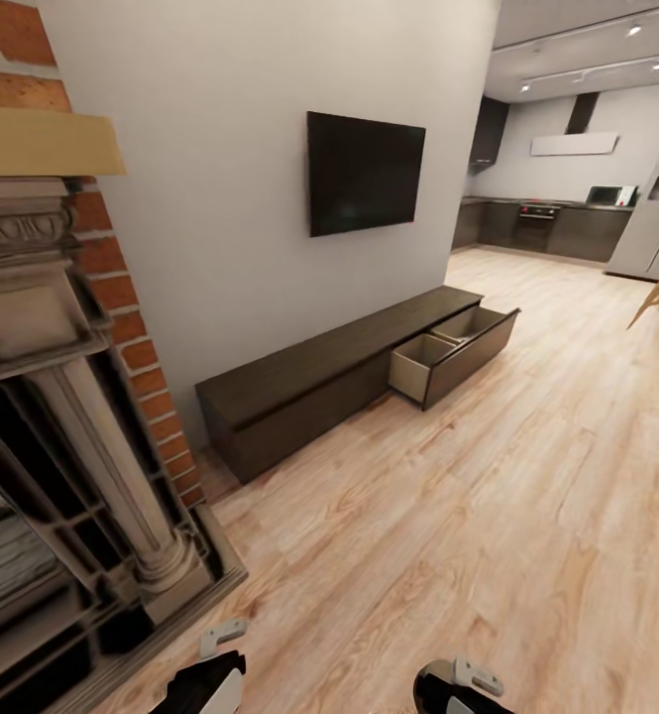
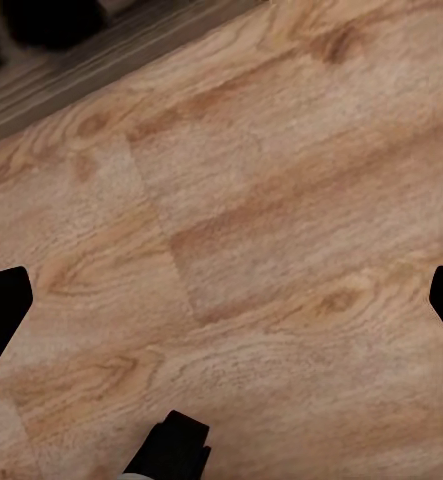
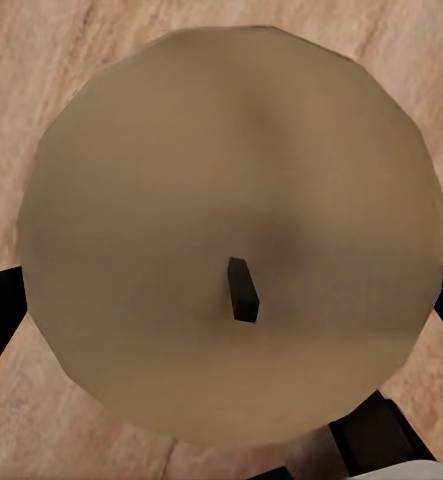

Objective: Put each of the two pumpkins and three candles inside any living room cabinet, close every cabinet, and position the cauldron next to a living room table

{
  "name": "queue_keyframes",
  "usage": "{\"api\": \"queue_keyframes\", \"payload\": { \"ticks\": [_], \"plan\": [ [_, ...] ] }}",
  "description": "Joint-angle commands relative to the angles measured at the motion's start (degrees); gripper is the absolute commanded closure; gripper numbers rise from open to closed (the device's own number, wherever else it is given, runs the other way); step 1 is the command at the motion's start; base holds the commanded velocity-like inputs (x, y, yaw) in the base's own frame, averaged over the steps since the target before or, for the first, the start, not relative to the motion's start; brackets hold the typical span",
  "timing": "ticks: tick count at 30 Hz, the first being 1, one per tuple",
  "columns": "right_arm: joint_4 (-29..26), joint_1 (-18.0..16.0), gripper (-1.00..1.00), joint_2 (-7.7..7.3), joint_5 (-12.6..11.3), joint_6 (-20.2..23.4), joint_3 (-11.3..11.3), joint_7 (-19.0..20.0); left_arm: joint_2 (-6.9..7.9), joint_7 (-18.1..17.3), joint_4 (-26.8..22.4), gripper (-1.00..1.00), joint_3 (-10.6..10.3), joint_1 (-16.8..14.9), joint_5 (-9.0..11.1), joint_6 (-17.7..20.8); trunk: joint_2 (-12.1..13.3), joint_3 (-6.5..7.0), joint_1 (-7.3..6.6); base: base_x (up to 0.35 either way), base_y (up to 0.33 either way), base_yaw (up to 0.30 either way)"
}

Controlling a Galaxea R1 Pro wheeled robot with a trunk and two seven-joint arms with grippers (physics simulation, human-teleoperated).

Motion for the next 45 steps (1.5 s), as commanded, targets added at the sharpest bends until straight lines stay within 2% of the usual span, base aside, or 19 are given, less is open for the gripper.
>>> {"api": "queue_keyframes", "payload": {
  "ticks": [1,21,23,25,28,45],
  "plan": [
    [-0.06,-0.04,1.0,0.0,-0.64,-0.13,0.5,-0.27,0.06,0.45,-0.12,-1.0,-0.38,-0.03,0.27,0.29,-0.03,-0.05,0.0,0.0,0.0,-0.277],
    [0.02,-0.07,1.0,-0.06,-0.74,-0.13,0.5,-0.37,0.06,0.45,-0.12,-1.0,-0.39,-0.03,0.2,0.29,-0.03,-0.05,0.0,0.0,0.0,-0.278],
    [0.02,-0.04,1.0,-0.07,-1.37,-0.11,0.5,-0.37,0.06,0.45,-0.12,-1.0,-0.4,-0.03,0.19,0.29,-0.03,-0.05,0.0,0.0,0.0,-0.278],
    [0.02,-0.03,1.0,-0.08,-3.42,-0.06,0.55,-0.37,0.06,0.45,-0.12,-1.0,-0.39,-0.03,0.18,0.29,-0.03,-0.05,0.0,0.0,0.0,-0.278],
    [0.02,-0.06,1.0,-0.15,-4.35,-0.05,0.58,-0.37,0.06,0.45,-0.12,-1.0,-0.39,-0.03,0.18,0.29,-0.03,-0.05,0.0,0.0,0.0,-0.278],
    [0.02,-0.06,1.0,-0.1,-4.7,-0.04,0.59,-0.45,0.06,0.45,-0.12,-1.0,-0.38,-0.03,0.27,0.29,-0.03,-0.05,0.0,0.0,0.0,-0.278]
  ]
}}
